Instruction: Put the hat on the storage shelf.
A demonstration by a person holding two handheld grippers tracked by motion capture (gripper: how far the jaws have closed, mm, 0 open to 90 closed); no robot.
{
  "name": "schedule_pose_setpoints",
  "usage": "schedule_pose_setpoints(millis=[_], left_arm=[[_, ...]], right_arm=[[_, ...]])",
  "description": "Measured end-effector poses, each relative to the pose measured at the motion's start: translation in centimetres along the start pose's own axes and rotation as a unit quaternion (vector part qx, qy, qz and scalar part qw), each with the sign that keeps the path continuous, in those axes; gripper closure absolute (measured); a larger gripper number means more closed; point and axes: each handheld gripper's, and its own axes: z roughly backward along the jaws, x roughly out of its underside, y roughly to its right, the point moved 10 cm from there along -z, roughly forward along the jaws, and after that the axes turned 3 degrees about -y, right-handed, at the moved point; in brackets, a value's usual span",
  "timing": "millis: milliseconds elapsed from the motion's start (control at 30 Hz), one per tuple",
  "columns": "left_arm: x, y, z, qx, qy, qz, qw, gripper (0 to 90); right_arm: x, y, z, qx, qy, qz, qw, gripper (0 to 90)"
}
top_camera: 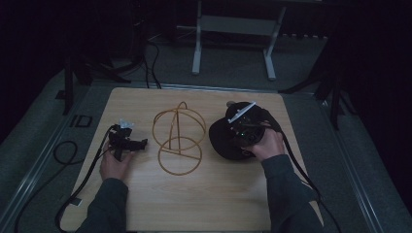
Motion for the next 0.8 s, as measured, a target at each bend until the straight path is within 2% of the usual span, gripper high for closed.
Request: schedule_pose_setpoints(millis=[300, 800], left_arm=[[0.0, 0.0, 0.0, 0.000, 0.000, 0.000, 1.0000, 2.4], [0.0, 0.0, 0.0, 0.000, 0.001, 0.000, 1.0000, 2.4]], right_arm=[[-0.4, 0.1, 0.8, -0.006, -0.005, 0.022, 0.9997, 78.4], [-1.1, 0.4, 2.6, -0.008, 0.003, 0.049, 0.9987, 78.4]])
